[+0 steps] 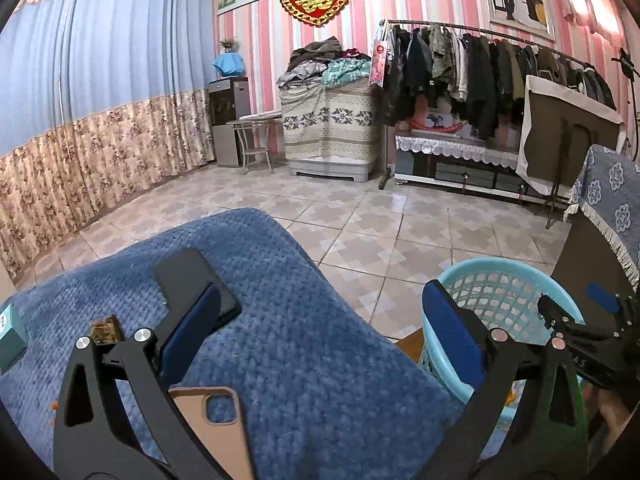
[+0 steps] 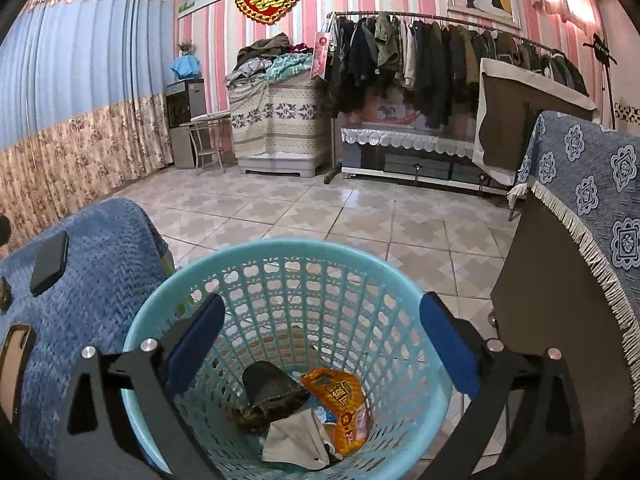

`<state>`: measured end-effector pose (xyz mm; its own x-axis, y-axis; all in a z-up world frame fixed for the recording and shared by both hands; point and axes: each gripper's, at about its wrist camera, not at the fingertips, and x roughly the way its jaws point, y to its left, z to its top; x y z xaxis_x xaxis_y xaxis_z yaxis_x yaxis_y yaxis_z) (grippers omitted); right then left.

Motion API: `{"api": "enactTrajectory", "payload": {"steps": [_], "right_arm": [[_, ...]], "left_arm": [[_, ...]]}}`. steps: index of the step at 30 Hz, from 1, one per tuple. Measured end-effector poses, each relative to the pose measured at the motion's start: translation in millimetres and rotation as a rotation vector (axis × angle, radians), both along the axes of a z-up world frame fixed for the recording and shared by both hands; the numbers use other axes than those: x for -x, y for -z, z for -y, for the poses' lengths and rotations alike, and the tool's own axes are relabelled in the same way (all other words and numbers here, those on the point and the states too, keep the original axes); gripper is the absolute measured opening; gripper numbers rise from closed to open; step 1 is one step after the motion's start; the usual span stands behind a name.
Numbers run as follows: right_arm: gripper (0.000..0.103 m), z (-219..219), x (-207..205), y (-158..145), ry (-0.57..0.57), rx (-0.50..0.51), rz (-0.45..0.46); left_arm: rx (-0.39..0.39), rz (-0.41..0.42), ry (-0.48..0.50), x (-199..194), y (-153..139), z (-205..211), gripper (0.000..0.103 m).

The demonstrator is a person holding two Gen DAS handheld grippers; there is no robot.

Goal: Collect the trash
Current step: 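Move both tools back over the rug toward the remaining peel and paper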

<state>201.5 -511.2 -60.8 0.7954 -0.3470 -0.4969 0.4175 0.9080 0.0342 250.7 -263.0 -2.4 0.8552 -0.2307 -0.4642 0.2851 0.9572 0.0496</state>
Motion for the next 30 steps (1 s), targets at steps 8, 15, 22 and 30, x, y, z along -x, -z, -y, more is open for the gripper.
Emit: {"api": "enactTrajectory", "payload": {"steps": [8, 15, 22, 30], "right_arm": [[0.096, -17, 12, -5, 0.007, 0.021, 0.001], [0.098, -45, 27, -20, -0.028, 0.004, 0.006], [0.098, -103, 33, -33, -0.124, 0.031, 0.001], [0.098, -164, 42, -23, -0.239, 0.071, -0.062]], "left_arm": [[0.010, -0.012, -0.037, 10, -6, -38, 0.098], [0.016, -0.012, -0.098, 25, -16, -92, 0.098], [0.014, -0.033, -0.173, 41, -14, -155, 0.098], [0.083, -0.097, -0.258, 57, 0, -224, 0.098]]}}
